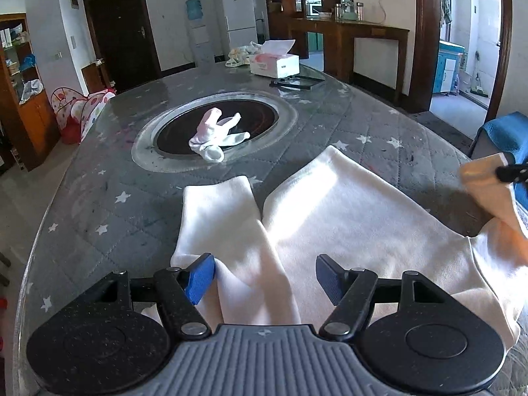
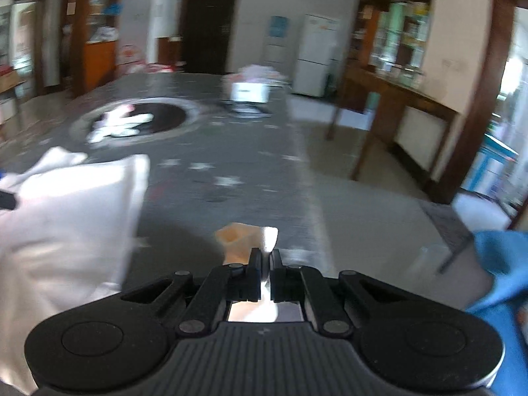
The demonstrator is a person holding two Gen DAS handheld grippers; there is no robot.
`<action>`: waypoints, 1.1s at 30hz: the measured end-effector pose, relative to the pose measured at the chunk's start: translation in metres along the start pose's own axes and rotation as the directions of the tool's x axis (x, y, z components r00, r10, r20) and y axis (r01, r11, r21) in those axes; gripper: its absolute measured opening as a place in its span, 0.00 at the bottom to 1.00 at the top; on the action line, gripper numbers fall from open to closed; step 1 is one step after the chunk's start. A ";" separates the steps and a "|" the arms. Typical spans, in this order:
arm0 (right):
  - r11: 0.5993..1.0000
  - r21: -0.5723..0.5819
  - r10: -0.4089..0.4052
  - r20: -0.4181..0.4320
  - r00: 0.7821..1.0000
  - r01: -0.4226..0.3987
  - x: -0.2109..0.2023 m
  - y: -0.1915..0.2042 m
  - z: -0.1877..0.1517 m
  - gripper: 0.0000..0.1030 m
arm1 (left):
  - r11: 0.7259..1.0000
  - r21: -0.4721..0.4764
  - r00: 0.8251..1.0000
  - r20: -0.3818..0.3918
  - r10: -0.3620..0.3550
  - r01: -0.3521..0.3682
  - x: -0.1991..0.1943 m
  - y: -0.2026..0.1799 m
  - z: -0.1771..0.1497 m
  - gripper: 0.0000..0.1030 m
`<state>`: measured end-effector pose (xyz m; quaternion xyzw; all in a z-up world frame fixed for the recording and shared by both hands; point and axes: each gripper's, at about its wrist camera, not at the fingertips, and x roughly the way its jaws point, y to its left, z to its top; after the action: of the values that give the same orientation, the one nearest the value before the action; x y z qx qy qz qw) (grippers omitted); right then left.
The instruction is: Fold clothes
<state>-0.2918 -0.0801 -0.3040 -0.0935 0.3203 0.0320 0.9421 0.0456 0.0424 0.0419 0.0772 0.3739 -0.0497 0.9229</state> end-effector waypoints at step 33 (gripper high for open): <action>0.955 -0.101 0.277 -0.048 0.960 -0.280 -0.019 0.076 -0.010 0.40 | 0.999 -0.041 1.000 -0.001 -0.025 0.025 0.014 0.030 0.005 0.10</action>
<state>-0.3217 -0.0080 -0.3122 -0.0980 0.3436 0.1799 0.9165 0.0636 0.0704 0.0382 0.0538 0.3765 -0.0535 0.9233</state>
